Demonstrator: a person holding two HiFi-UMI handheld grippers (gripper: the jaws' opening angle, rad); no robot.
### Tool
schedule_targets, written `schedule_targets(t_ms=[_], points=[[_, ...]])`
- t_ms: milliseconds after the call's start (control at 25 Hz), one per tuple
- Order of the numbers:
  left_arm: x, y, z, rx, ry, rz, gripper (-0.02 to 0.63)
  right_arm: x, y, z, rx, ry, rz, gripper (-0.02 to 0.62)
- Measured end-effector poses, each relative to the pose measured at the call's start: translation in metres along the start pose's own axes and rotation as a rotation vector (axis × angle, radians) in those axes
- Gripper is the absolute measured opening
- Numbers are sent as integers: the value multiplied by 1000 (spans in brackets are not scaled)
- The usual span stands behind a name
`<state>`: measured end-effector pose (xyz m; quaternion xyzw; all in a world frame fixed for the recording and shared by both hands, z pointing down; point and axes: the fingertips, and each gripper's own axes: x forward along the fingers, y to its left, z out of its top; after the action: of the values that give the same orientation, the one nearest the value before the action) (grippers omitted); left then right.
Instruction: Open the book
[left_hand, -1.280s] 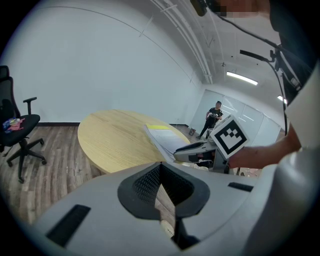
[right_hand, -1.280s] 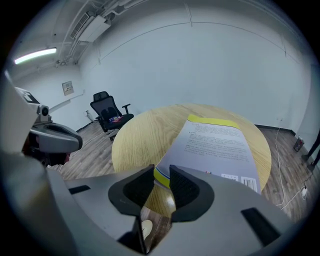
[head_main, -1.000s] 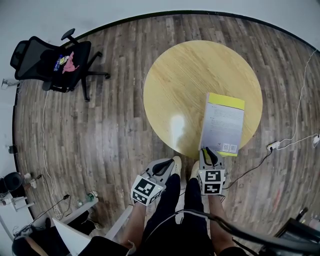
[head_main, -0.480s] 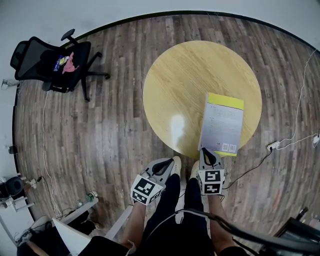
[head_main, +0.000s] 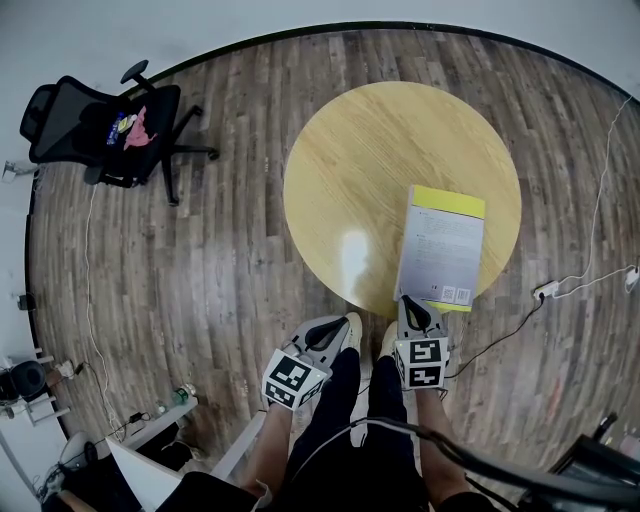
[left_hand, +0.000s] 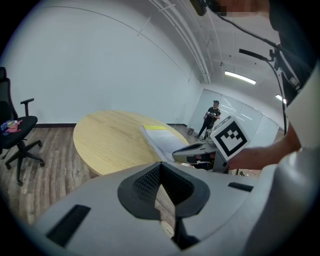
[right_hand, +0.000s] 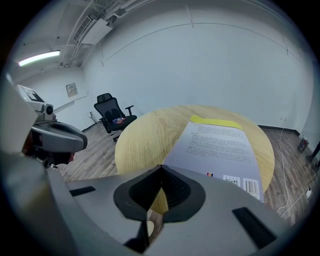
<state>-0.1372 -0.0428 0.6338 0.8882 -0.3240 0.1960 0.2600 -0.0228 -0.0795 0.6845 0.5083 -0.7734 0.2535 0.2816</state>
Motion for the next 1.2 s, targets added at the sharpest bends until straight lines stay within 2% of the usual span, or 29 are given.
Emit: schedule_targets(t_ms=[640, 1200], points=[[6, -16, 32, 54, -23, -25, -2, -28, -8, 24, 36, -61, -6, 6], [19, -51, 70, 141, -39, -70, -2, -80, -46, 50, 58, -150, -71, 6]])
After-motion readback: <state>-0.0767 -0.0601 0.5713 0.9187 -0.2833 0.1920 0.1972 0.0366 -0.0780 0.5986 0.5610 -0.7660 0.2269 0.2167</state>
